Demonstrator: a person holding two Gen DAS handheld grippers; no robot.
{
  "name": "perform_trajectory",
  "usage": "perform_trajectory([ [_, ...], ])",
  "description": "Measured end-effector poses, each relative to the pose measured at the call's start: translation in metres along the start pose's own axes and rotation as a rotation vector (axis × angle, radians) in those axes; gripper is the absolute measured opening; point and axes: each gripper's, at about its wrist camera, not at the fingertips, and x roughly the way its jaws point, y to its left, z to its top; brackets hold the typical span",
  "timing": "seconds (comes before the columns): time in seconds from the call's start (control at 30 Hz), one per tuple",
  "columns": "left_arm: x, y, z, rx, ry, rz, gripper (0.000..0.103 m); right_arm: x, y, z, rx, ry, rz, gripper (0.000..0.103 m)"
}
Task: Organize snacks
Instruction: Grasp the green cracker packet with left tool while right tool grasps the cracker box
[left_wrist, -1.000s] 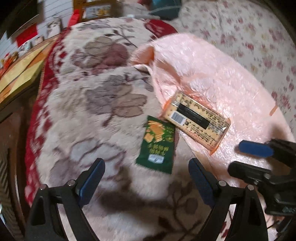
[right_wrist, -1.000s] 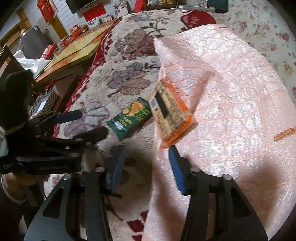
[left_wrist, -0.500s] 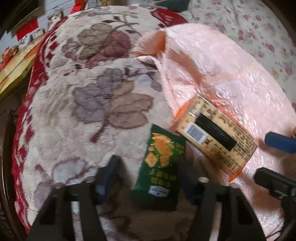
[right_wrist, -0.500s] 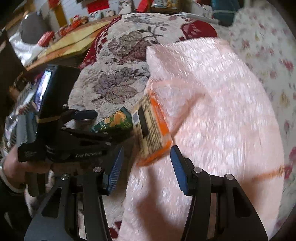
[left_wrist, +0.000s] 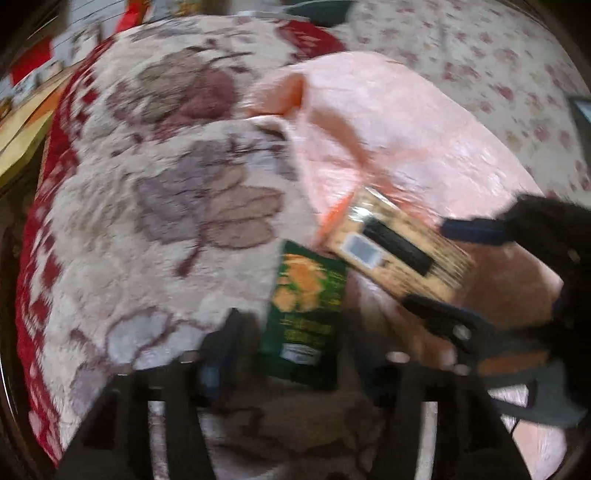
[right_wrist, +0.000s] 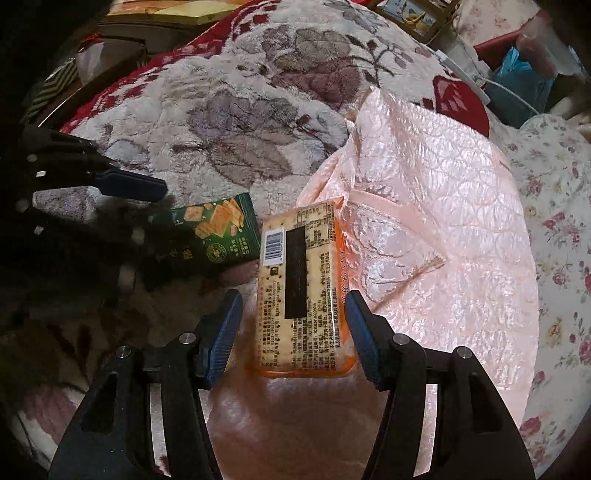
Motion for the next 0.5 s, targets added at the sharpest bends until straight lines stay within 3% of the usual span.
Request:
perform_trajectory([
  [0.17, 0.013, -0.008, 0.005, 0.022, 0.042, -0.015, 0.069, 0.009, -0.007, -0.004, 0.002, 0.044, -0.013, 0.058],
  [0.4, 0.028, -0.020, 0.009, 0.113, 0.068, 0.033, 0.076, -0.002, -0.018, -0.013, 0.039, 0.026, 0.000, 0.058],
  [0.43, 0.029, -0.020, 0.010, 0.108, 0.068, 0.036, 0.075, -0.004, -0.019, -0.013, 0.043, 0.024, 0.002, 0.058],
  [0.5, 0.029, -0.016, 0.011, 0.089, 0.063, 0.058, 0.062, -0.006, -0.018, -0.013, 0.042, 0.016, 0.014, 0.058],
])
